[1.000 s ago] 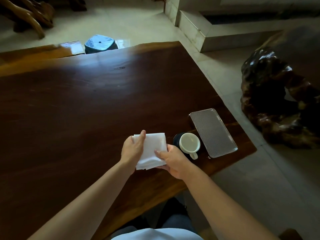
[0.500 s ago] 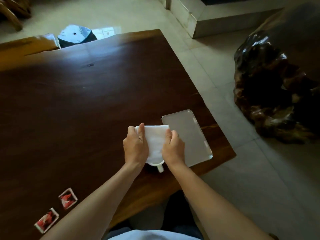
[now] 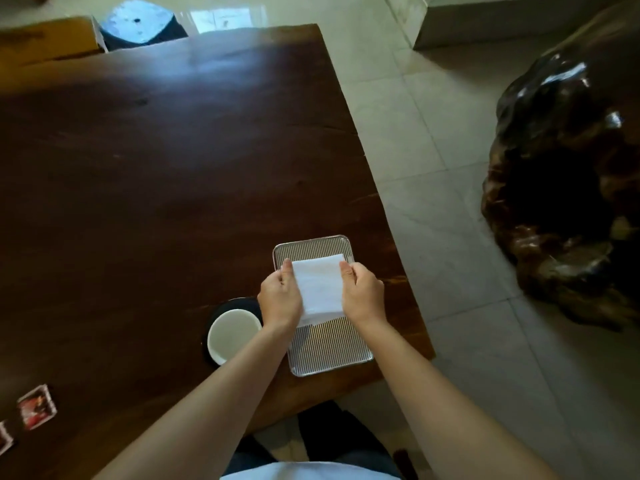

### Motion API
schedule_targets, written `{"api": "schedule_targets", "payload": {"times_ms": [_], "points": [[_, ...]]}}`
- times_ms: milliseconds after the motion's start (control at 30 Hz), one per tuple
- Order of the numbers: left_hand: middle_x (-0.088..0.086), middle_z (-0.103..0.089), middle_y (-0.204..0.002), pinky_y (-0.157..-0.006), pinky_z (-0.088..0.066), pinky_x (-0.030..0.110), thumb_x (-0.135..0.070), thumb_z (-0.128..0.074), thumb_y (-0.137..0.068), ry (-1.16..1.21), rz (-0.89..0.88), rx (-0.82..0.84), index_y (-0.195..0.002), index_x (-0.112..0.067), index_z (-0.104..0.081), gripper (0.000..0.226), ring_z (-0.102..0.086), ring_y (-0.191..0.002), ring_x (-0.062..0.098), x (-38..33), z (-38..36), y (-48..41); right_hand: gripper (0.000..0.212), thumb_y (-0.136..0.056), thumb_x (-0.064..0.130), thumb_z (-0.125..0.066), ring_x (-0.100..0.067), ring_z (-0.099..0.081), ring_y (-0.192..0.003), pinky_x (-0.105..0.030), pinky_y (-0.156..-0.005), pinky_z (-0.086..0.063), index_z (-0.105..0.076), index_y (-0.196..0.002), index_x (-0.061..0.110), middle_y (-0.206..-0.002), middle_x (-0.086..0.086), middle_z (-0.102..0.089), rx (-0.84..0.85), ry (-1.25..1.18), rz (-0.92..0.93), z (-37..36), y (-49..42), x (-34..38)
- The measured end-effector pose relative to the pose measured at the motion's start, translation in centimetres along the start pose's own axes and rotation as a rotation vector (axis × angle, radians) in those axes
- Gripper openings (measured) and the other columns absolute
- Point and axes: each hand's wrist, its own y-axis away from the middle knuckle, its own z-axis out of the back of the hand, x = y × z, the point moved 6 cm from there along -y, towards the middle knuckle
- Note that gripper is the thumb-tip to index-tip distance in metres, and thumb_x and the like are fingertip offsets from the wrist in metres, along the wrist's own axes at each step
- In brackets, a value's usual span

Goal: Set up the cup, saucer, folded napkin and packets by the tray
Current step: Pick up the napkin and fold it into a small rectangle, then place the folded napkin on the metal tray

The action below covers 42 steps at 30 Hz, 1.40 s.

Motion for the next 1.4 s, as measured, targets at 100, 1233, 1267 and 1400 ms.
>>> {"api": "schedule_targets", "payload": {"times_ms": [100, 1233, 1267, 1400], "points": [[0.002, -0.065, -0.085, -0.082, -0.057, 0.039, -0.043, -0.049, -0.101, -0.010, 0.164, 0.115, -0.094, -0.011, -0.067, 0.037, -0.065, -0.088, 0.023, 1.9, -2.7, -1.8, 0.029, -0.103, 0.034, -0.049, -0.013, -0.063, -0.087, -0.028, -0.067, -0.058, -0.064, -0.116, 0.012, -0.097, 0.000, -0.064, 0.167, -0.017, -0.064, -0.6, -2.2, -1.7], [0.011, -0.055, -0.117, -0.078, -0.044, 0.032, -0.024, -0.063, -0.094, -0.699, -0.171, 0.160, -0.120, -0.007, -0.056, 0.032, -0.054, -0.097, 0.023, 0.1, -2.1, -5.3, 0.042, -0.086, -0.001, -0.066, -0.025, -0.055, -0.114, -0.026, -0.080, -0.044, -0.058, -0.127, 0.008, -0.123, -0.008, -0.052, 0.320, 0.464, 0.132, -2.2, -7.5, -1.2], [0.010, -0.058, -0.114, -0.077, -0.044, 0.033, -0.025, -0.064, -0.094, -0.708, -0.182, 0.158, -0.118, -0.008, -0.058, 0.031, -0.056, -0.098, 0.024, -0.5, -1.1, -5.2, 0.040, -0.086, -0.001, -0.065, -0.025, -0.056, -0.113, -0.027, -0.079, -0.047, -0.060, -0.125, 0.009, -0.121, -0.008, -0.053, 0.296, 0.476, 0.147, -1.9, -7.3, -0.4], [0.005, -0.068, -0.101, -0.067, -0.047, 0.035, -0.034, -0.058, -0.093, -0.797, -0.230, 0.126, -0.105, -0.014, -0.065, 0.024, -0.059, -0.084, 0.022, -3.2, 4.0, -4.1, 0.039, -0.091, 0.009, -0.064, -0.021, -0.062, -0.105, -0.034, -0.085, -0.058, -0.062, -0.129, 0.012, -0.118, -0.008, -0.062, 0.275, 0.485, 0.238, -2.6, -5.3, 4.2]]}}
